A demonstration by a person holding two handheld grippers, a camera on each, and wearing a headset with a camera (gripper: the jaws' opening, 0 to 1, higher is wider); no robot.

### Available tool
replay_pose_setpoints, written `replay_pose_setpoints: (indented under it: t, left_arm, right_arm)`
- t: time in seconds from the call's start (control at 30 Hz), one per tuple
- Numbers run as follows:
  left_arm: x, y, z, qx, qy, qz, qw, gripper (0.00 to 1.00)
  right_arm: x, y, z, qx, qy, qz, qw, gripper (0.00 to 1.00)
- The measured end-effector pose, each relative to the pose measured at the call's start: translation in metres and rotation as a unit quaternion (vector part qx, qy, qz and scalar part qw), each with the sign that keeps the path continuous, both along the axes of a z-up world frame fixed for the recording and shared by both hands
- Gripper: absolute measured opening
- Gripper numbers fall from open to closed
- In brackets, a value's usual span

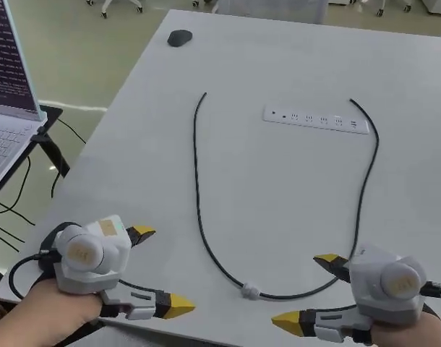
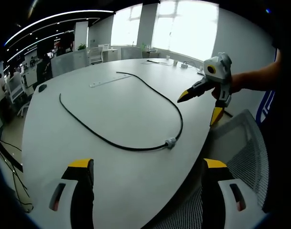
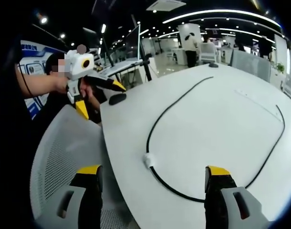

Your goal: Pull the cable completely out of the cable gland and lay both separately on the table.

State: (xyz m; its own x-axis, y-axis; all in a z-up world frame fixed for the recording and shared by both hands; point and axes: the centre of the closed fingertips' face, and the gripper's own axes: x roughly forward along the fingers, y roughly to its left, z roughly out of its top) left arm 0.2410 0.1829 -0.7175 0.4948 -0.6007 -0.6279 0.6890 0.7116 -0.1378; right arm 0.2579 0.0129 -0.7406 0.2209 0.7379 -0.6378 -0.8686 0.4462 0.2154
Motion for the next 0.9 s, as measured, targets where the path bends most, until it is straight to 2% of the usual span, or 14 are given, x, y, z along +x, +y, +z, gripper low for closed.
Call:
replay_pose_setpoints:
  t: [0.1, 0.17, 0.37, 0.43, 0.5, 0.67, 0.77, 0.9]
  left_arm:
    - [-0.002, -0.001, -0.005, 0.006, 0.002, -0.007, 1.0000, 0.95]
    - [-0.005, -0.001, -0.010, 0.006, 0.012, -0.009, 0.9999, 0.96]
    - [-0.008, -0.004, -0.019, 0.013, 0.023, -0.024, 0.9994, 0.98]
    - [-0.008, -0.005, -0.021, 0.015, 0.023, -0.027, 0.9992, 0.97]
    - [-0.007, -0.006, -0.022, 0.012, 0.024, -0.031, 0.9992, 0.96]
    - [-0.010, -0.012, -0.029, 0.013, 0.036, -0.048, 0.9981, 0.94]
    - [-0.012, -0.013, -0.032, 0.015, 0.043, -0.056, 0.9974, 0.92]
    - [-0.012, -0.013, -0.032, 0.013, 0.042, -0.055, 0.9975, 0.92]
  right_arm:
    - [0.001, 0.005, -0.003, -0.012, -0.001, 0.010, 0.9999, 0.87]
    - [0.002, 0.008, -0.003, -0.016, -0.004, 0.014, 0.9998, 0.86]
    - [0.002, 0.019, -0.010, -0.036, -0.005, 0.033, 0.9988, 0.80]
    - [0.002, 0.021, -0.014, -0.050, -0.011, 0.046, 0.9977, 0.74]
    - [0.001, 0.025, -0.020, -0.062, -0.006, 0.053, 0.9967, 0.70]
    - [0.001, 0.033, -0.033, -0.087, -0.008, 0.078, 0.9931, 0.66]
    - [0.001, 0.037, -0.037, -0.094, -0.008, 0.085, 0.9919, 0.63]
    - [0.000, 0.040, -0.046, -0.113, -0.004, 0.098, 0.9887, 0.55]
